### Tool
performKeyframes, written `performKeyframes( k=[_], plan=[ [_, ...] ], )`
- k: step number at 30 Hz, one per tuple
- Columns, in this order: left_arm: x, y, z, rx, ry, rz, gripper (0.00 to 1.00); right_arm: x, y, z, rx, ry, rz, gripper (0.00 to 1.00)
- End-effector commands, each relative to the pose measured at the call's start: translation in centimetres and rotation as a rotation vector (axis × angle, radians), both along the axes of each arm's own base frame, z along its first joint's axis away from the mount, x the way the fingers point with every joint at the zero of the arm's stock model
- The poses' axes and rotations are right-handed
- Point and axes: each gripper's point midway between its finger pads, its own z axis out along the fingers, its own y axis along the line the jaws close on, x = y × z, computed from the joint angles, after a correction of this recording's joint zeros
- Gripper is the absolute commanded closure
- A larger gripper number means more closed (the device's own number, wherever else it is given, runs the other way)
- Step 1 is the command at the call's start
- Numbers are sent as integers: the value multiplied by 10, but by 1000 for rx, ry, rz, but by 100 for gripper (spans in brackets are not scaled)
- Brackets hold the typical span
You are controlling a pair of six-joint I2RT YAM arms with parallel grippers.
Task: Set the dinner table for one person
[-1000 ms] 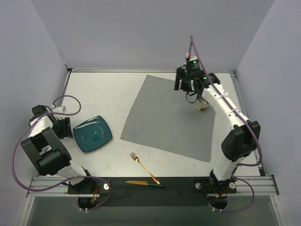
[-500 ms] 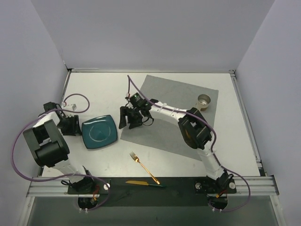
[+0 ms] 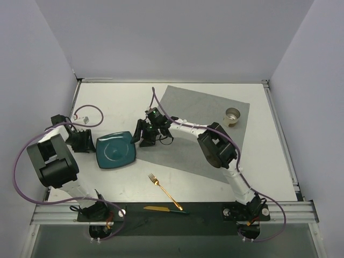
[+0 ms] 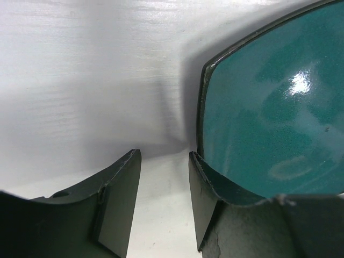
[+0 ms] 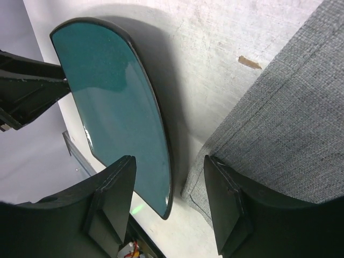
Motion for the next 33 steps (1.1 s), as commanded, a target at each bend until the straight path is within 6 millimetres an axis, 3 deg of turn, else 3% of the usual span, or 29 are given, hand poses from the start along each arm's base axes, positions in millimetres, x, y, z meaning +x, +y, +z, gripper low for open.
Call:
performKeyframes(
  k=[1,7,14,18,23,26,29,33],
  plan=[
    [8,-4,2,-17,-19,-15,48,11,4,24,37,-48,-42,46],
    [8,0,8,-6,-22,-14,49,8,29,23,76,-5,-9,48],
    [10,9,33,9,-86,3,48,-4,39,-5,69,58,-12,50],
    [7,-1,19,-24,-47,-11,48,-4,44,-15,83,85,-18,53],
    [0,-11,-8,-45,17,-19,48,-8,51,-19,112,115,-11,69],
    [1,-13,-14,-51,26,-20,49,-8,52,-20,116,115,-21,81],
    [1,-19,-11,-59,20,-43,49,-5,57,-12,152,109,-19,99],
    [8,-13,10,-56,-30,-41,49,0,53,8,135,24,-3,100]
  ],
)
